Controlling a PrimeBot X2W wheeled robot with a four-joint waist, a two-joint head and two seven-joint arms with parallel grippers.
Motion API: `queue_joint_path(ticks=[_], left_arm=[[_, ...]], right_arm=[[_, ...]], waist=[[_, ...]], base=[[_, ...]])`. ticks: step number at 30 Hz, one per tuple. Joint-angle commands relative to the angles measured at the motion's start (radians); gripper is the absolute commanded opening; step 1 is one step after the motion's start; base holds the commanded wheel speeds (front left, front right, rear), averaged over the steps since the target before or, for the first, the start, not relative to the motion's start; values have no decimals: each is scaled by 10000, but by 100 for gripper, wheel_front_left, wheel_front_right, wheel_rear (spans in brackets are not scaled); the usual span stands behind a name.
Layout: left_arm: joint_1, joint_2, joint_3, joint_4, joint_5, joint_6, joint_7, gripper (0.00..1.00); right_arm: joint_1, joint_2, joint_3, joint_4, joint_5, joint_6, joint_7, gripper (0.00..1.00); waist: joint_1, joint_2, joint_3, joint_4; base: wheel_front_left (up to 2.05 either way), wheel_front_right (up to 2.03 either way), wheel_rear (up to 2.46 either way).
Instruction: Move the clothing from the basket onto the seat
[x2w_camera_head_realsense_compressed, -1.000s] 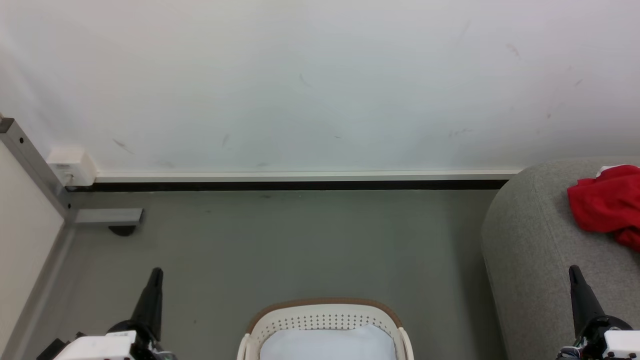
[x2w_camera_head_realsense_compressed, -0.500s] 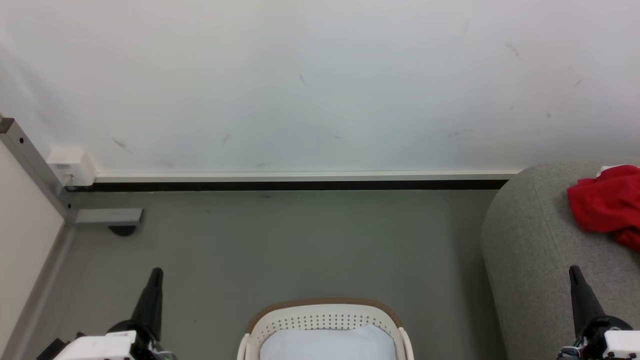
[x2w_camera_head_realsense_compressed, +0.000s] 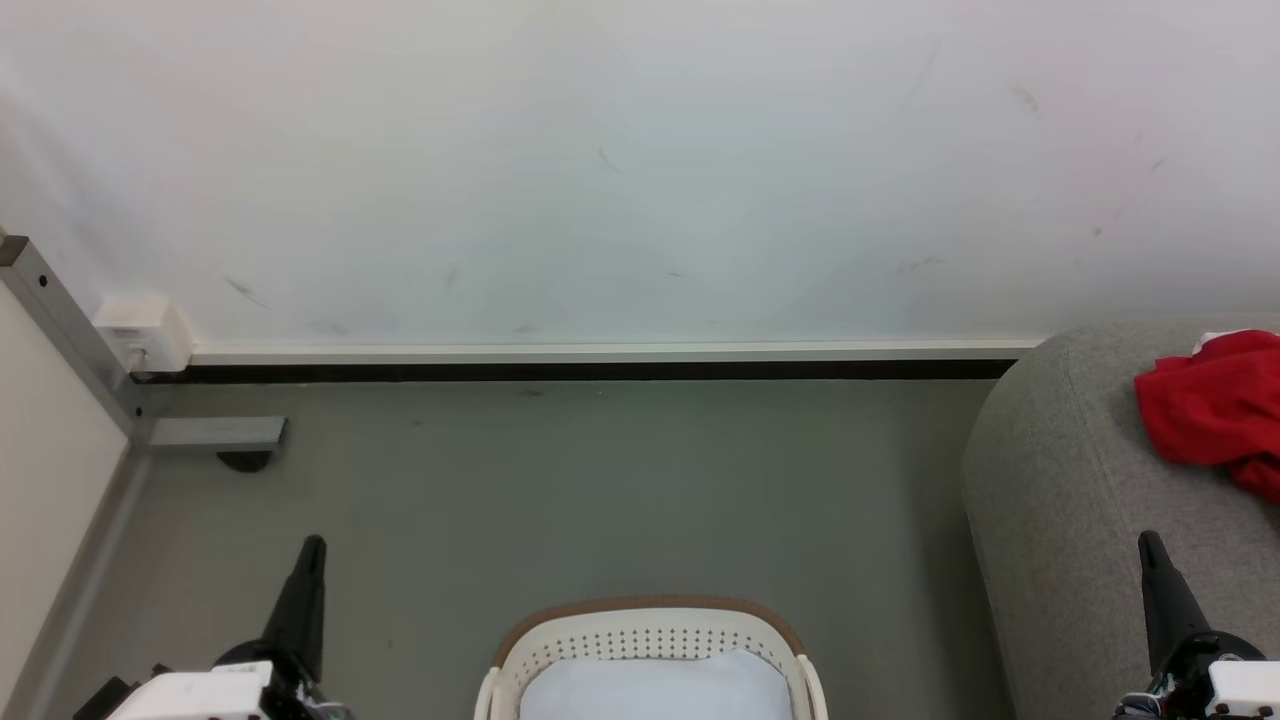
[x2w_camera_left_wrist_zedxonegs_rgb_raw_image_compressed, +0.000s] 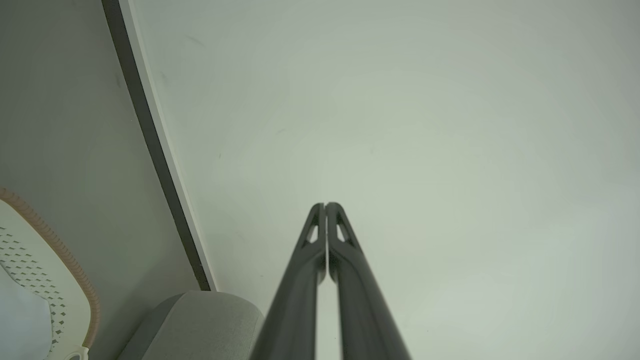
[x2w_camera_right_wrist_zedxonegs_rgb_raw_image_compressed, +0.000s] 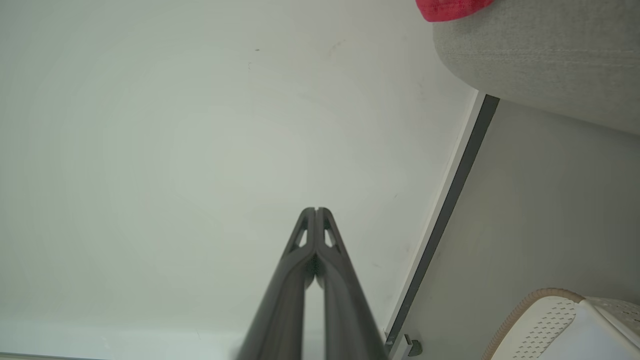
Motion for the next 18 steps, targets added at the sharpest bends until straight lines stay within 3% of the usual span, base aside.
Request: queue_joint_path(ticks=[1,18], left_arm=[[-89,20,17,-1,-134,-36,33,0],[-89,20,15,-1,-135,-36,34,0]], right_arm=[[-137,11,-36,25,-33,-25,51,0],[-139,26,-56,27,-55,-25,54,0]], waist=[[0,0,0,0],[0,0,0,0]], base=[[0,0,0],[0,0,0]])
